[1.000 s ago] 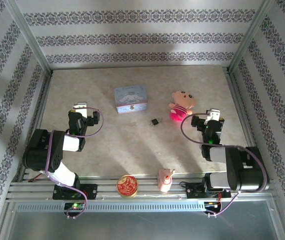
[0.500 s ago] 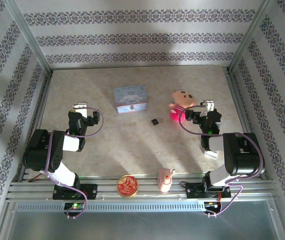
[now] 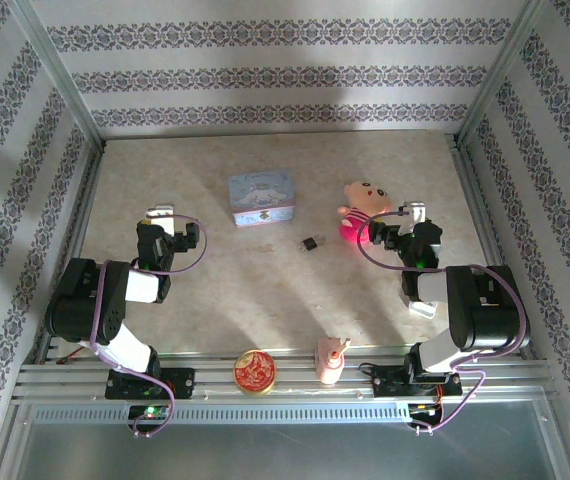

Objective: Unlock a padlock with a key

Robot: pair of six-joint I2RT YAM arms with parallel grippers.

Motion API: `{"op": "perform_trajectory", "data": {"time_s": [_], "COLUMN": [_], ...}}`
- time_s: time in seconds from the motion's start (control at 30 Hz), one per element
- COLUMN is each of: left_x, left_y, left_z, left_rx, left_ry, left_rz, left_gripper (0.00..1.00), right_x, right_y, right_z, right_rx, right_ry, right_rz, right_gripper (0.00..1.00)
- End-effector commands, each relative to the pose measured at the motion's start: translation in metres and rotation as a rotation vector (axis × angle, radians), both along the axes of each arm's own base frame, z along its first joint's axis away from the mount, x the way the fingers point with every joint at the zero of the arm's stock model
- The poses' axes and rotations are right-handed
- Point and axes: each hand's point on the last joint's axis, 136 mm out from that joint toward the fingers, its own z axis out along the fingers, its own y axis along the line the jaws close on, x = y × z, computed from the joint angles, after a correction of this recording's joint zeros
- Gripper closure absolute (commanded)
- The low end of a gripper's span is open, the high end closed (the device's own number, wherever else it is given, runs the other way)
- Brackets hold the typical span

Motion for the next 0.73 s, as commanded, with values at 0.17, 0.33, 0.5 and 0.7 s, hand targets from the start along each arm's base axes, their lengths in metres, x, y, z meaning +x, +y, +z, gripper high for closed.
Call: {"op": "perform_trajectory", "data": {"time_s": [0.17, 0.33, 0.5, 0.7], "left_x": [-0.0011, -0.0014, 0.0005, 0.0002], "left_y": [0.0034, 0.0031, 0.0009, 0.0014], "left_z": [-0.0003, -0.0005, -0.0014, -0.0015], "left_rx": [0.016, 0.015, 0.013, 0.015], "left_ry": [0.0, 0.0, 0.015, 0.012], "left_rz": [-0.011, -0.012, -0.025, -0.022], "left_gripper": [0.01, 0.01, 0.01, 0.01], "right_x": [0.0067, 0.0067, 0.0067, 0.0067], "right_y": [0.0014, 0.0014, 0.0013, 0.0014], "right_z": [0.0127, 0.0128, 0.0128, 0.0126], "right_rx": [-0.019, -0.018, -0.019, -0.019], "right_ry": [-0.037, -0.037, -0.037, -0.036], "right_rz": [0.001, 0.001, 0.001, 0.001], "right_gripper": [0.02, 0.02, 0.02, 0.02]}}
